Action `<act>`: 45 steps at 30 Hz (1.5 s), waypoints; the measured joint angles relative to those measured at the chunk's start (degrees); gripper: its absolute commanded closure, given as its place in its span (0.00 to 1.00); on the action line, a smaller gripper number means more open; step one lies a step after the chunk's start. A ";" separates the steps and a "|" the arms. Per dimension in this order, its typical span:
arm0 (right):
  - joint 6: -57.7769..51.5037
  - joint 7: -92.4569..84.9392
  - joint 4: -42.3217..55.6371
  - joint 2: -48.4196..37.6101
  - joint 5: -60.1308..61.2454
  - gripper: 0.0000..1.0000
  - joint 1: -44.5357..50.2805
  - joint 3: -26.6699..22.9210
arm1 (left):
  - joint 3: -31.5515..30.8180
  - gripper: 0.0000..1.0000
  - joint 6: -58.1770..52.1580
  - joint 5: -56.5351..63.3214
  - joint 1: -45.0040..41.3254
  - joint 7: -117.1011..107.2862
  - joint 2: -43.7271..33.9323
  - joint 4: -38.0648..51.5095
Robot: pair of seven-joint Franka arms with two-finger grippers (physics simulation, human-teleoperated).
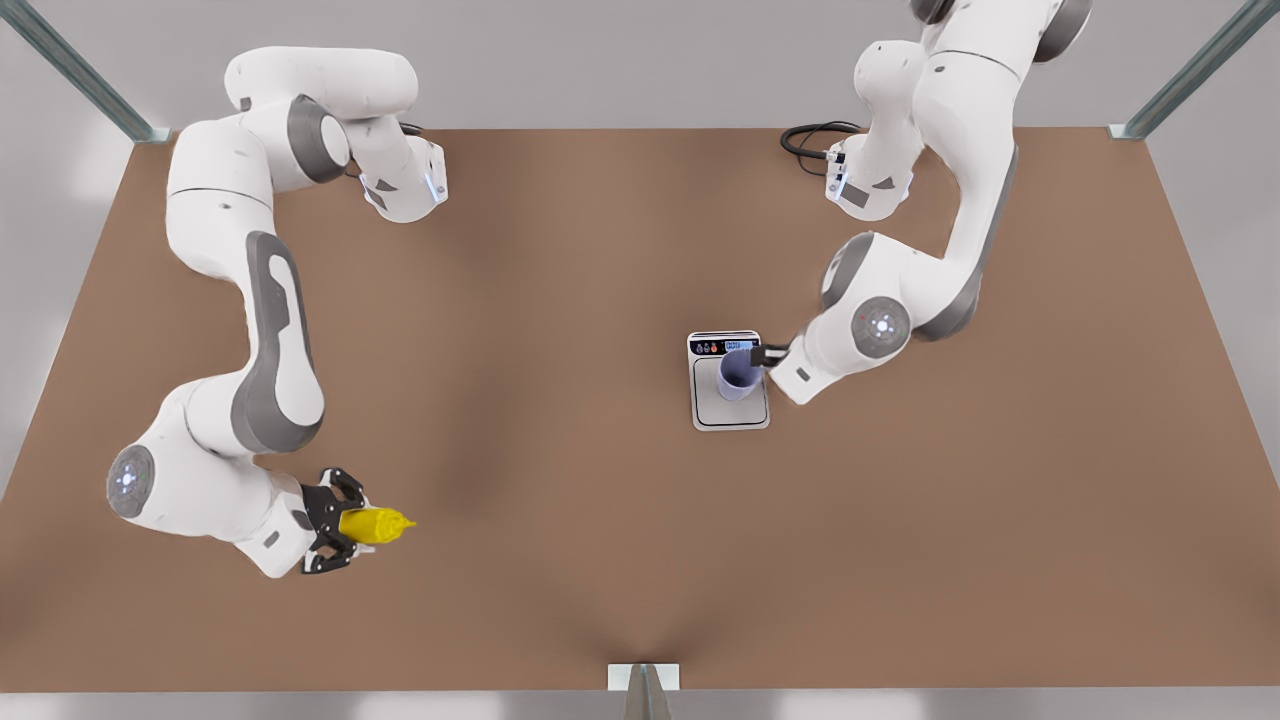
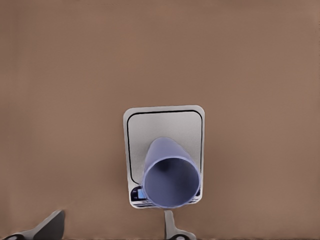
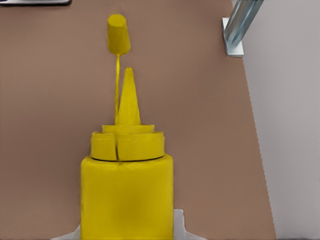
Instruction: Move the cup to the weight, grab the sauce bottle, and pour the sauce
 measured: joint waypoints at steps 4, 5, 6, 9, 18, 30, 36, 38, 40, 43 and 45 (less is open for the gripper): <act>0.72 7.92 0.00 -0.47 -2.27 0.48 6.27 0.09 | 8.74 0.00 -19.39 -0.56 11.61 11.64 0.09 17.60; 0.78 10.74 0.00 -0.55 -2.26 0.48 8.25 0.09 | 8.55 0.00 -20.66 1.62 10.09 11.74 -3.05 18.16; 1.16 11.50 0.00 -0.56 -2.24 0.48 9.85 0.23 | 8.54 0.00 -20.72 3.40 9.08 11.83 -6.86 17.78; 1.51 17.08 -0.09 -1.26 -2.31 0.47 14.21 0.41 | 8.80 0.00 -20.90 6.52 8.46 11.59 -13.69 13.64; -1.73 32.48 -0.75 -7.69 -3.68 0.46 26.15 0.47 | 8.81 0.00 -24.44 10.85 8.15 11.66 -12.25 13.16; -3.58 47.66 -0.53 -8.91 -14.31 0.48 41.32 0.08 | 8.72 0.00 -25.47 11.20 8.29 11.66 -11.81 13.16; -3.22 53.46 -0.70 -8.85 -20.02 0.48 44.18 0.24 | 8.72 0.00 -26.08 11.20 7.89 11.66 -11.38 13.16; -3.31 53.72 -0.78 -8.73 -21.33 0.48 43.94 0.15 | 8.72 0.00 -26.08 11.20 7.74 11.66 -11.37 13.16; -3.23 55.65 -1.60 -8.48 -22.12 0.48 44.09 0.14 | 8.72 0.00 -26.08 11.19 7.71 11.66 -11.04 13.16; -2.69 57.83 -3.67 -8.12 -24.20 0.48 44.63 0.16 | 8.72 0.00 -25.92 11.19 7.95 11.66 -10.94 13.16; -2.65 58.03 -3.78 -8.07 -24.30 0.48 44.47 0.16 | 8.72 0.00 -25.91 11.19 8.14 11.66 -10.94 13.16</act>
